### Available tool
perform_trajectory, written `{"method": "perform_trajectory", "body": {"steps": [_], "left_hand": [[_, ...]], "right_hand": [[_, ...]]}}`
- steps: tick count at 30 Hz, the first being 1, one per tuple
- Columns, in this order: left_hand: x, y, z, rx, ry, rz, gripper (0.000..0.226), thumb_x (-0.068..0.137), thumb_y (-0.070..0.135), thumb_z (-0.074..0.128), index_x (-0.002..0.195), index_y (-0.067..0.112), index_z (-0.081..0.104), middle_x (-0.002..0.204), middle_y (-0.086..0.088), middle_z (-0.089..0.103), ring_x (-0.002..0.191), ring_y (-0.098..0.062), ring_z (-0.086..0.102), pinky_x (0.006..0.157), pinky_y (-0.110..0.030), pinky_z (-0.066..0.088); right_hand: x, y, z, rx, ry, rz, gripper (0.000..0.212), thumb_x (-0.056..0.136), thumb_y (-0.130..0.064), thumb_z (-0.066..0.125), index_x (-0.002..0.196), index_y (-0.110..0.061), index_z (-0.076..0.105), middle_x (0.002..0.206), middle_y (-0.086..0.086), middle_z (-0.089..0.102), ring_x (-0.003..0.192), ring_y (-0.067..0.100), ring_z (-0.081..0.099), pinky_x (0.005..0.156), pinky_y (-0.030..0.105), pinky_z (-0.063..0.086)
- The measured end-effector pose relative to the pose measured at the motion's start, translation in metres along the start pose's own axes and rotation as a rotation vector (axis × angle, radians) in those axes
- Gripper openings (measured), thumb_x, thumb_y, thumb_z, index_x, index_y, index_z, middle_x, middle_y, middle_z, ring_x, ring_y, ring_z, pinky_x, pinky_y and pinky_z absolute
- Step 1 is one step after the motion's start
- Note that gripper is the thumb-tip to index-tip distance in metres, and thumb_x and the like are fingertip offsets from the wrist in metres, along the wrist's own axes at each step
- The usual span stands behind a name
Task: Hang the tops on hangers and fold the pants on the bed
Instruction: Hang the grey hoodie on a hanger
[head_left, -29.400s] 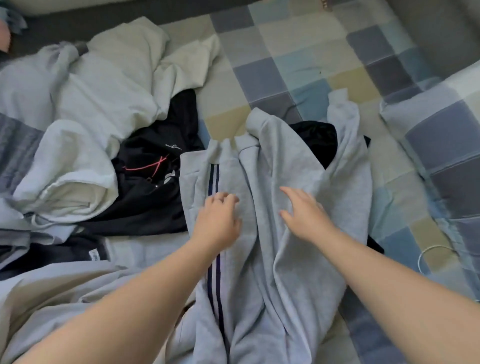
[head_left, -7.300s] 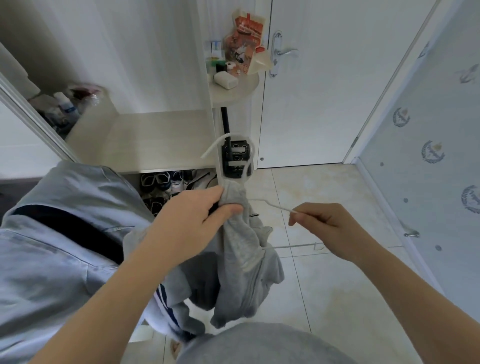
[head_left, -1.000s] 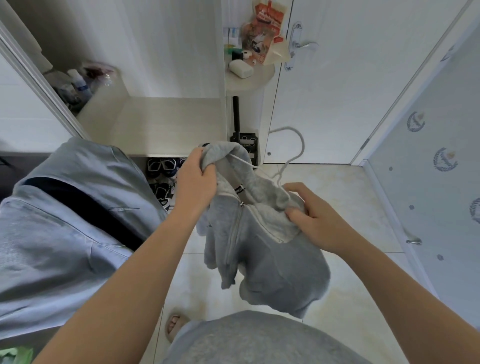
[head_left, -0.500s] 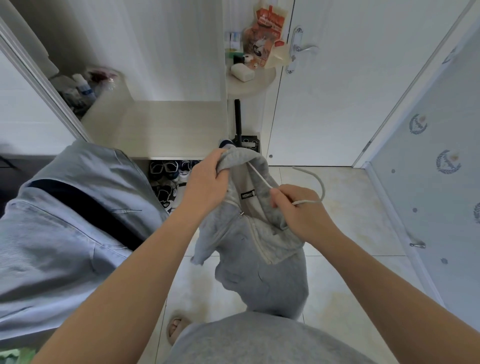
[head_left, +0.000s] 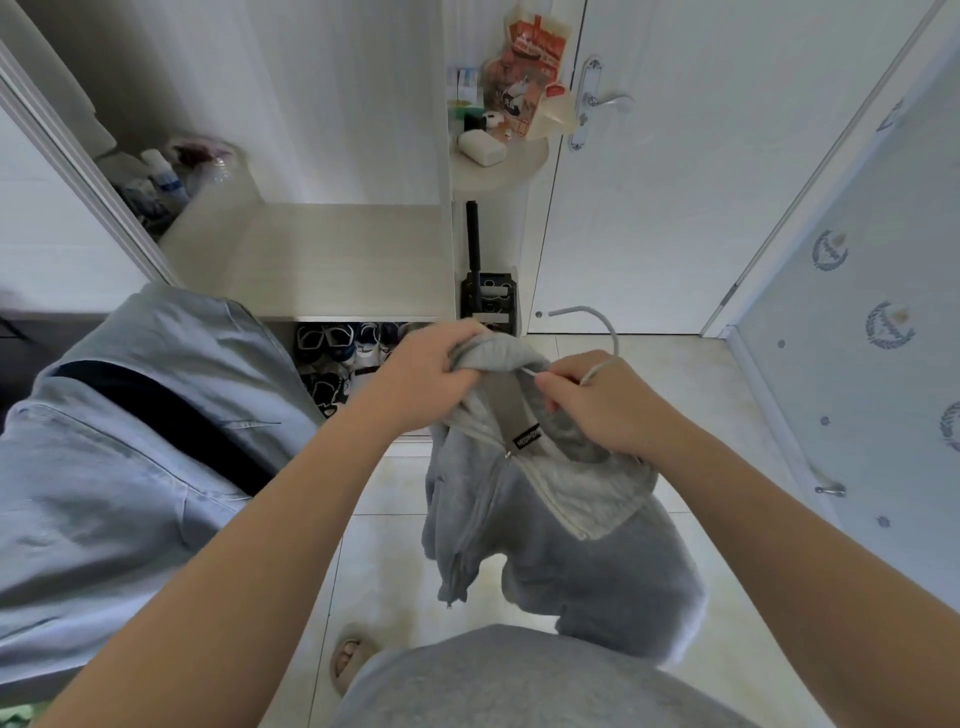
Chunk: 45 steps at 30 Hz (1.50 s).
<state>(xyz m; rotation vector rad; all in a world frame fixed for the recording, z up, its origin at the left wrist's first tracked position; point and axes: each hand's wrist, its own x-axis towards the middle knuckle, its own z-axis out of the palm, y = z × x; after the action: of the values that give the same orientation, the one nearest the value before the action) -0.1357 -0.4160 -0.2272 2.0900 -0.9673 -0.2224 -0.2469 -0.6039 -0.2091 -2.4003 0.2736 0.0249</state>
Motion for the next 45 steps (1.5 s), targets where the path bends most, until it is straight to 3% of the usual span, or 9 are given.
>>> {"method": "perform_trajectory", "body": {"steps": [5,11,14,18,21,26,33,38,45], "left_hand": [[-0.008,-0.018,0.009,0.252,0.076,-0.036,0.057,0.071,0.063,0.058,0.122,0.039,0.062,0.136,0.011,0.048,0.129,-0.018,0.039,0.107,-0.042,0.03],[-0.007,-0.027,0.014,0.191,0.13,0.012,0.027,0.085,0.024,0.053,0.104,0.011,0.068,0.089,0.004,0.063,0.089,-0.026,0.058,0.085,-0.044,0.045],[-0.01,-0.03,0.01,0.126,0.21,-0.028,0.029,0.085,0.025,0.052,0.102,0.009,0.069,0.087,0.006,0.062,0.085,-0.025,0.058,0.085,-0.049,0.046],[-0.01,-0.03,-0.004,0.101,0.295,-0.086,0.029,0.085,0.031,0.052,0.099,0.012,0.069,0.076,0.015,0.056,0.08,-0.02,0.054,0.087,-0.047,0.045],[-0.007,-0.031,-0.017,0.125,0.356,-0.145,0.028,0.084,0.031,0.053,0.096,0.011,0.068,0.074,0.006,0.058,0.081,-0.022,0.052,0.086,-0.045,0.044],[0.003,-0.032,-0.025,0.139,0.38,-0.2,0.033,0.085,0.038,0.052,0.097,0.012,0.069,0.081,-0.003,0.065,0.084,-0.028,0.057,0.087,-0.049,0.045],[0.018,-0.038,-0.026,0.123,0.343,-0.176,0.026,0.088,0.027,0.056,0.103,0.01,0.069,0.089,-0.008,0.068,0.087,-0.025,0.058,0.082,-0.046,0.048],[0.025,-0.055,-0.018,0.113,0.384,-0.145,0.029,0.088,0.023,0.064,0.115,0.012,0.066,0.109,-0.003,0.064,0.108,-0.026,0.058,0.099,-0.043,0.046],[-0.003,-0.081,-0.006,-0.067,0.219,-0.348,0.037,0.096,0.031,0.065,0.131,0.025,0.057,0.135,0.005,0.053,0.122,-0.007,0.048,0.103,-0.028,0.041]], "right_hand": [[-0.003,0.0,0.002,0.071,-0.021,-0.028,0.038,0.099,-0.026,0.055,0.065,-0.013,0.066,0.045,-0.015,0.05,0.045,0.001,0.045,0.051,0.013,0.036],[0.0,-0.007,0.002,0.071,-0.079,-0.085,0.026,0.093,-0.038,0.064,0.072,-0.025,0.073,0.071,0.004,0.07,0.068,0.024,0.063,0.065,0.029,0.049],[0.0,0.007,-0.01,0.052,-0.006,-0.145,0.012,0.088,-0.041,0.071,0.095,-0.031,0.07,0.095,-0.007,0.07,0.089,0.007,0.064,0.081,0.028,0.051],[-0.012,0.046,-0.029,0.114,-0.001,-0.094,0.042,0.086,-0.057,0.066,0.121,-0.038,0.053,0.124,-0.013,0.058,0.114,-0.002,0.054,0.093,0.021,0.042],[-0.023,0.07,-0.035,0.143,-0.094,0.016,0.046,0.081,-0.068,0.065,0.116,-0.039,0.058,0.112,-0.019,0.064,0.101,0.0,0.061,0.087,0.024,0.049],[-0.028,0.072,-0.021,-0.017,-0.069,-0.04,0.03,0.099,-0.035,0.057,0.08,-0.012,0.062,0.069,-0.003,0.06,0.063,0.003,0.049,0.063,0.024,0.039],[-0.023,0.053,0.0,0.18,-0.17,0.021,0.021,0.105,-0.034,0.047,0.11,-0.02,0.063,0.103,-0.005,0.071,0.094,0.007,0.064,0.086,0.024,0.05],[-0.009,0.032,0.015,0.565,-0.001,0.169,0.025,0.103,-0.023,0.051,0.099,-0.007,0.069,0.091,0.006,0.073,0.084,0.011,0.065,0.083,0.033,0.052],[0.031,0.003,0.045,0.762,0.037,0.263,0.024,0.104,-0.022,0.05,0.095,-0.014,0.071,0.078,-0.008,0.073,0.074,0.004,0.068,0.062,0.016,0.052]]}}
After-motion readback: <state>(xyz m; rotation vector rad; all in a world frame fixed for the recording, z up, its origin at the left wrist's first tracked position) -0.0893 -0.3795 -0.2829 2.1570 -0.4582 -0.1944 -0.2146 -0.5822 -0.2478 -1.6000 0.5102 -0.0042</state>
